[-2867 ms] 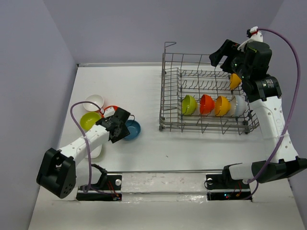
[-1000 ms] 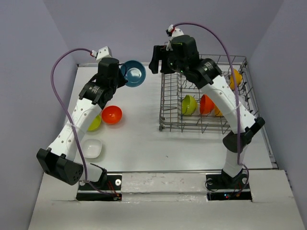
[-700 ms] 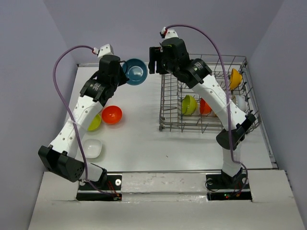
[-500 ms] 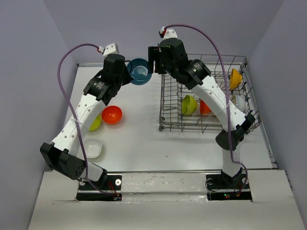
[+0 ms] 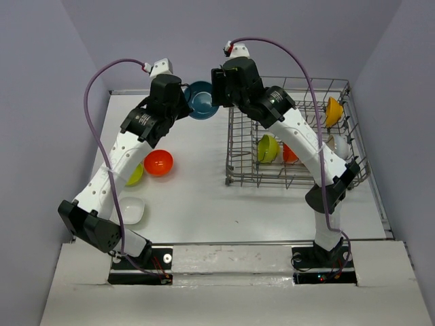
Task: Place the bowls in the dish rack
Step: Pass from the left arm to the right
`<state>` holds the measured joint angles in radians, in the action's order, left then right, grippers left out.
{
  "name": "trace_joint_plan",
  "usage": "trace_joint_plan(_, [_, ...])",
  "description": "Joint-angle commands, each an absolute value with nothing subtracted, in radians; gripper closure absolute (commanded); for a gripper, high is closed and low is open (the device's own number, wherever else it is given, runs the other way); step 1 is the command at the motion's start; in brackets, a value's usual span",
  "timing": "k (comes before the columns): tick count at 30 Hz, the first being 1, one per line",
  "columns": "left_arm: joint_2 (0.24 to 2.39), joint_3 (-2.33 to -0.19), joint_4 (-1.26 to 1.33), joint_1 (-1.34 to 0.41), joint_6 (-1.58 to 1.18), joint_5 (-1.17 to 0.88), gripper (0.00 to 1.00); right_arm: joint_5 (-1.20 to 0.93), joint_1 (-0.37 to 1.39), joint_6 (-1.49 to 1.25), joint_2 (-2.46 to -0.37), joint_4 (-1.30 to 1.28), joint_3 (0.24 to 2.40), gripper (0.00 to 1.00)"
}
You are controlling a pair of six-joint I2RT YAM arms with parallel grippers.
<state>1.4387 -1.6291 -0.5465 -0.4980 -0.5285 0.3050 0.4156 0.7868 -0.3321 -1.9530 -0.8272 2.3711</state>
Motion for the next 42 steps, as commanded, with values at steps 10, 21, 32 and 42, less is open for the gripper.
trace_joint_plan(10, [1.396,-1.672,-0.514,-0.506,-0.522,0.307,1.0,0.468,0.804,-0.324,-1.945,-0.747,2.37,0.54])
trace_joint_plan(21, [1.394,-1.684,-0.522,-0.506,-0.519,0.301,1.0,0.468,0.804,-0.318,-1.979,-0.741,2.376,0.58])
trace_joint_plan(32, [1.387,-1.681,-0.525,-0.517,-0.522,0.301,1.0,0.491,0.804,-0.313,-1.983,-0.738,2.376,0.76])
trace_joint_plan(42, [1.368,-1.664,-0.517,-0.52,-0.505,0.296,0.8,0.52,0.804,-0.31,-1.974,-0.73,2.381,0.99])
